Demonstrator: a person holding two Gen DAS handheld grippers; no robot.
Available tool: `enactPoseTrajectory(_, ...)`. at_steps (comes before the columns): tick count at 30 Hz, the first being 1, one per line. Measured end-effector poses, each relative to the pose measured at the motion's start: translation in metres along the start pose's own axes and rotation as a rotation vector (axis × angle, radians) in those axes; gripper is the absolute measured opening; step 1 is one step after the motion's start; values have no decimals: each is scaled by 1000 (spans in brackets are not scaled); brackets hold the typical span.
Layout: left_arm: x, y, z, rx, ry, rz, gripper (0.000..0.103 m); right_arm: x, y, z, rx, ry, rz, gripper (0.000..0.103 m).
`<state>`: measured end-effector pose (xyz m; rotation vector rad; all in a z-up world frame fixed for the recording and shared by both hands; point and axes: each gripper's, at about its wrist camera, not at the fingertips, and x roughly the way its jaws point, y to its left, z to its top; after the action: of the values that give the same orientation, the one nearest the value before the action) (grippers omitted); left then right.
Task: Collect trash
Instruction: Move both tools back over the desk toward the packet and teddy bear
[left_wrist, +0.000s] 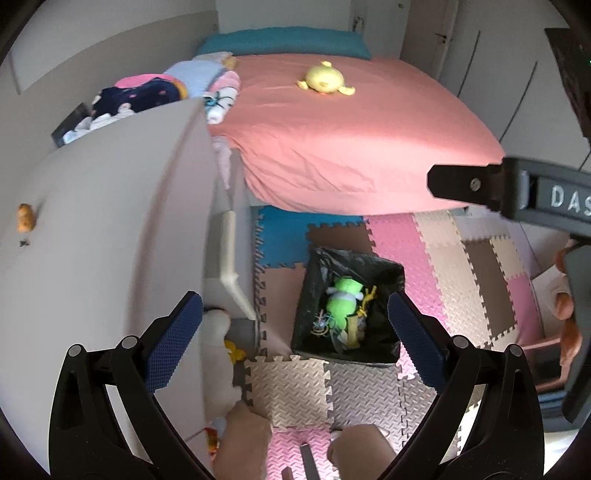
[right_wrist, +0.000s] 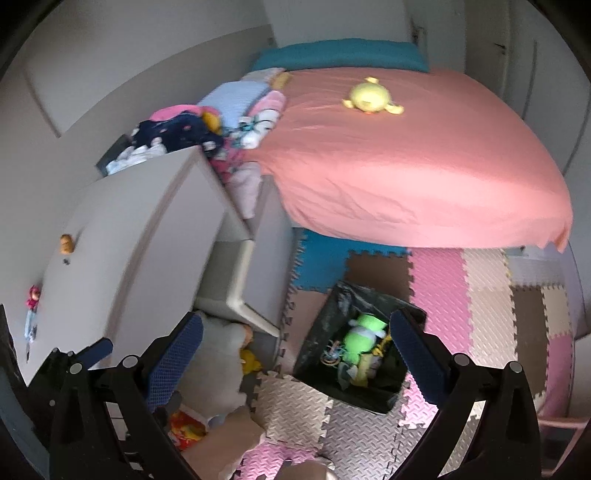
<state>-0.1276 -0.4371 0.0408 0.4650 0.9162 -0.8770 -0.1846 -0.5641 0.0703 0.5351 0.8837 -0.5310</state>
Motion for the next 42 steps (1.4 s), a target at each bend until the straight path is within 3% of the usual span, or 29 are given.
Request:
enactPoseTrajectory(8, -39, 72, -9, -94, -26, 53, 97, 1, 86, 12, -92, -8, 92, 101)
enactPoseTrajectory(18, -90, 195, -49, -271, -77, 239, 97, 25, 208, 15, -253, 25, 213, 101)
enactPoseTrajectory(24, -112, 266, -73, -382, -82, 306, 97, 44, 273, 12, -350, 56, 261, 101)
enactPoseTrajectory(42, -127, 410, -116, -519, -53, 415, 96, 108, 394, 15, -420, 134, 346, 101)
